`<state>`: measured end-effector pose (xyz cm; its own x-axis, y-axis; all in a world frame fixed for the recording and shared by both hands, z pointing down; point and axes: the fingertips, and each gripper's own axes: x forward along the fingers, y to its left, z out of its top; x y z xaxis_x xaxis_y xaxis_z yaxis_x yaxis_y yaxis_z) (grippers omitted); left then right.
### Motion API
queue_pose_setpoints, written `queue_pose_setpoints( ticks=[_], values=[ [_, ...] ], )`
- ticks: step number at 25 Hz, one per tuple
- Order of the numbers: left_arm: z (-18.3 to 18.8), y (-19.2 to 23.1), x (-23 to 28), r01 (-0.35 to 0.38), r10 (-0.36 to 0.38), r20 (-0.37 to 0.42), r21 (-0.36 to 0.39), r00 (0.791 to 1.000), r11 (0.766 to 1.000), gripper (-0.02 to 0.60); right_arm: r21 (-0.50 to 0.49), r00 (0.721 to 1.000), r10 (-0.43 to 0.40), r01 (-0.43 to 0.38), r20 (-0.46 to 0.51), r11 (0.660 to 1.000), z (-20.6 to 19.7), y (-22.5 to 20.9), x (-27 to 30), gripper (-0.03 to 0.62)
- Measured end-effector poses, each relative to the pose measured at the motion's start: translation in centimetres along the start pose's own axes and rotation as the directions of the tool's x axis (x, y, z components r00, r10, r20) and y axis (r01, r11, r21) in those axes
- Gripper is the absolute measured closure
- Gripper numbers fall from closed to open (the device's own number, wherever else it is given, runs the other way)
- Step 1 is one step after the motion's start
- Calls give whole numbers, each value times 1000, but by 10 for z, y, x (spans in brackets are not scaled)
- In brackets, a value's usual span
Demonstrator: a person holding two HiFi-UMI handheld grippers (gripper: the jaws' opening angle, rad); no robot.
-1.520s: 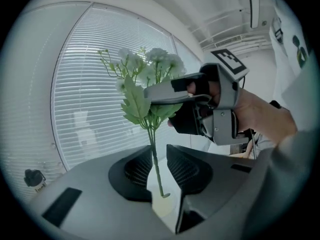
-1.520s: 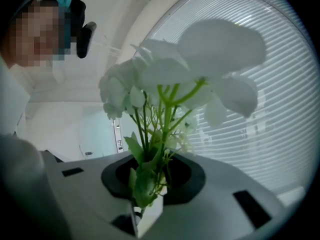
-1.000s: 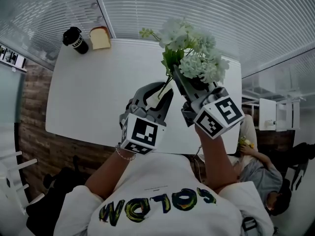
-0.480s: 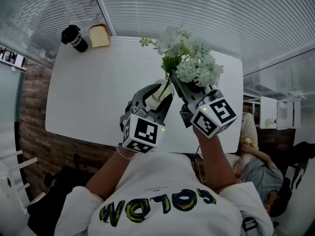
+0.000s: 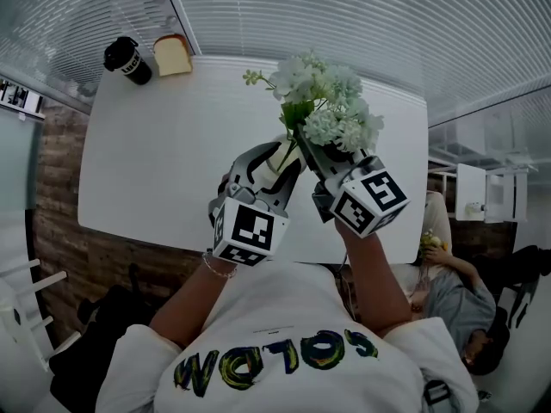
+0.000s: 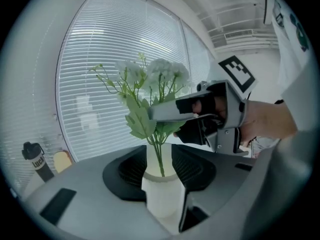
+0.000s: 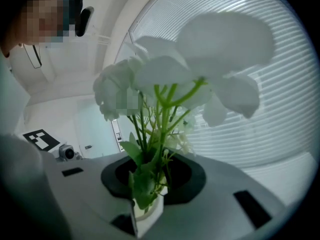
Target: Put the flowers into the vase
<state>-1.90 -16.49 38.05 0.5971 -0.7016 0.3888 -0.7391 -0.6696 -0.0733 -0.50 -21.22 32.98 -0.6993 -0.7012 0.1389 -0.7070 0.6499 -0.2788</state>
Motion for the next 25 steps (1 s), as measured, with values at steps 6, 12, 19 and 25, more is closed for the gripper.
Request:
queue_pose_setpoints(
  ticks=[6, 12, 19, 25],
  values=[
    [1, 2, 4, 1, -1, -5, 0, 1000, 1000, 416, 1, 1000, 18, -18, -2, 1000, 0, 0, 0, 493],
    [-5, -7, -3, -8, 8, 7, 3, 1000, 1000, 417, -23, 999, 39, -39, -6, 999, -9, 16, -11, 493],
    [-7, -2, -3, -6, 6, 10, -9, 1000, 1000, 426, -16, 998, 51, -51, -25, 999, -21, 20, -9, 482],
    [-4, 3, 2, -13, 14, 10, -18, 1000, 1000, 425, 2, 998, 48, -48, -47, 999, -25, 12, -5, 427]
  ],
)
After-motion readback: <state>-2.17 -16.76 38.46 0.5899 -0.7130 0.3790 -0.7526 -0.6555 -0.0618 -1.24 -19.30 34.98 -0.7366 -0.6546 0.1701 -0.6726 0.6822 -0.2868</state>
